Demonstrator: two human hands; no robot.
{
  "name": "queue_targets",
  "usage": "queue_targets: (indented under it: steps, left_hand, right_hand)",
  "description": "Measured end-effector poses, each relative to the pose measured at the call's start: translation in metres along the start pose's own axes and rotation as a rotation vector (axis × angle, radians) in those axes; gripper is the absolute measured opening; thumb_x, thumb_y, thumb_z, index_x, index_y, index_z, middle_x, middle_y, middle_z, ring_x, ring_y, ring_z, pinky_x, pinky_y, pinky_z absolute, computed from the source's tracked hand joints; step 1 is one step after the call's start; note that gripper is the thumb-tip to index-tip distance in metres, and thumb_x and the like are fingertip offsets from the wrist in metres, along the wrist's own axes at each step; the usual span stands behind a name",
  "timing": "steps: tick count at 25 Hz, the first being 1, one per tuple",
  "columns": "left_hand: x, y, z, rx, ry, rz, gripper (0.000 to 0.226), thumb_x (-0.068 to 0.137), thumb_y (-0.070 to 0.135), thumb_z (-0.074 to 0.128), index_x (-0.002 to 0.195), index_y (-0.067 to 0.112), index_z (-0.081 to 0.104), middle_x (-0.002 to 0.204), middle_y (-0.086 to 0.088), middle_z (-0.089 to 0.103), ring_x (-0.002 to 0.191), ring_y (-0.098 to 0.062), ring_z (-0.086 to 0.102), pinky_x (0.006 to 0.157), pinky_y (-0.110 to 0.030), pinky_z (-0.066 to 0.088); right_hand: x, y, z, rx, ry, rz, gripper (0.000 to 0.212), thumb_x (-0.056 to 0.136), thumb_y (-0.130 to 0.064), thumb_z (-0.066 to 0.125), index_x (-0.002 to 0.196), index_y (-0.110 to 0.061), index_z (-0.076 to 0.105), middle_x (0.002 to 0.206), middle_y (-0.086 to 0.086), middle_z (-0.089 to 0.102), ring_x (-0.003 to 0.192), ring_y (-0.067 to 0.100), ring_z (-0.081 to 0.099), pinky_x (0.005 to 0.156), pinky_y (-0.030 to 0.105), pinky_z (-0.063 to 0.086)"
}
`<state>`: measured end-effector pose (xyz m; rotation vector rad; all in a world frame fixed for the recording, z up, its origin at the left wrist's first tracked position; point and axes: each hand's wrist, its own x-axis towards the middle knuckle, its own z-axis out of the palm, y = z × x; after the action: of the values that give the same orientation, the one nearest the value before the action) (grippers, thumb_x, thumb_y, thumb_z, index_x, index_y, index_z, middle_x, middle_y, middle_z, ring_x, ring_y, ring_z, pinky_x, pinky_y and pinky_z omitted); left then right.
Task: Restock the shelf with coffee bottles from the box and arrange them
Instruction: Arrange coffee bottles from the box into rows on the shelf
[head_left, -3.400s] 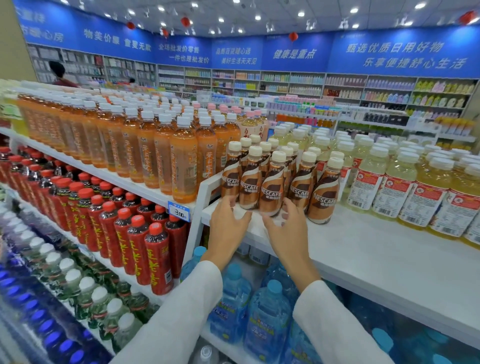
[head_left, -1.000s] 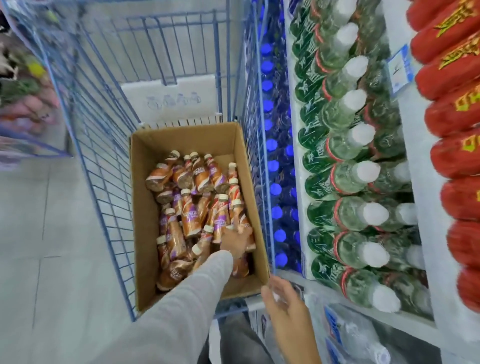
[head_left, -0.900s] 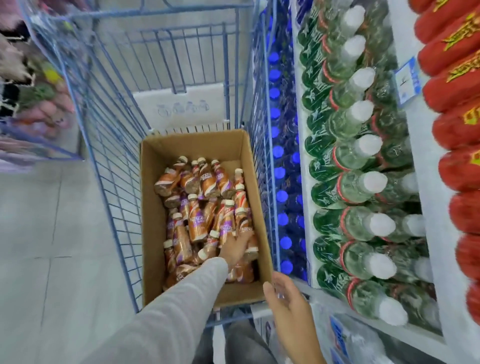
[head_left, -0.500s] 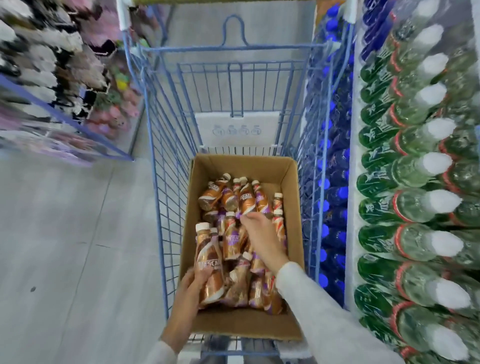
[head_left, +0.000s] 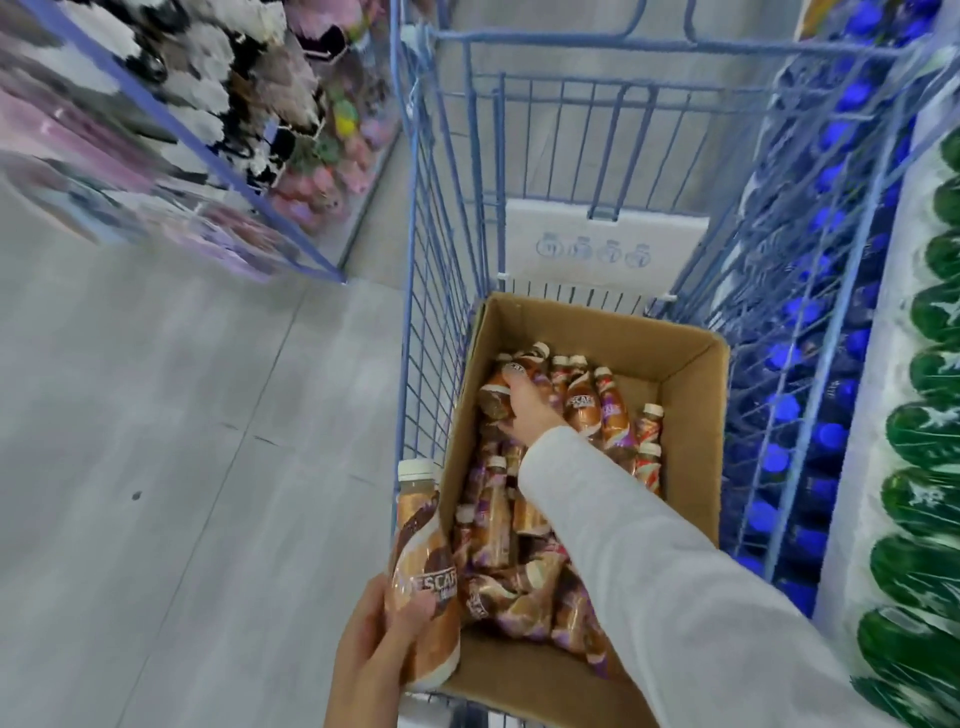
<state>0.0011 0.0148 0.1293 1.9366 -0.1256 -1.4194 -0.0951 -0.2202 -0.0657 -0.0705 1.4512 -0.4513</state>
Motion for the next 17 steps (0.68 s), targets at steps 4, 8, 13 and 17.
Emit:
queue_targets:
  steps: [4,8,13,17]
  left_hand:
    - [-0.006,0.005,0.005,-0.017,-0.074,0.05,0.047,0.064,0.036,0.081,0.104,0.014,0.071,0.092,-0.01,0.077,0.09,-0.03,0.072,0.074,-0.036,0.052]
    - [-0.023,0.016,0.008,-0.027,-0.141,0.082,0.053,0.067,0.04,0.082,0.112,0.015,0.07,0.099,-0.01,0.077,0.093,-0.029,0.073,0.08,-0.043,0.057]
    - [-0.055,0.035,0.003,0.031,-0.32,0.211,0.025,0.091,0.025,0.067,0.114,0.015,0.069,0.1,-0.007,0.078,0.09,-0.022,0.075,0.077,-0.038,0.057]
    - [-0.075,0.042,-0.003,0.114,-0.477,0.295,0.037,0.081,0.042,0.074,0.114,0.026,0.073,0.115,-0.006,0.074,0.101,-0.023,0.073,0.093,-0.048,0.054]
  right_hand:
    - [-0.034,0.018,-0.02,0.166,-0.099,0.041,0.06,0.089,-0.033,0.073,0.142,-0.021,0.049,0.138,0.009,0.058,0.102,0.02,0.063,0.073,0.031,0.059]
    - [-0.151,0.063,-0.061,0.245,-0.232,0.071,0.054,0.085,-0.026,0.079,0.133,-0.013,0.055,0.126,0.016,0.066,0.117,0.033,0.063,0.106,0.051,0.048]
    - [-0.281,0.119,-0.098,0.275,-0.316,-0.111,0.048,0.088,-0.024,0.078,0.128,-0.002,0.063,0.126,0.022,0.067,0.121,0.041,0.062,0.111,0.058,0.041]
    - [-0.345,0.148,-0.103,0.417,-0.232,-0.338,0.049,0.087,-0.019,0.075,0.128,0.005,0.061,0.128,0.026,0.064,0.119,0.043,0.061,0.105,0.06,0.045]
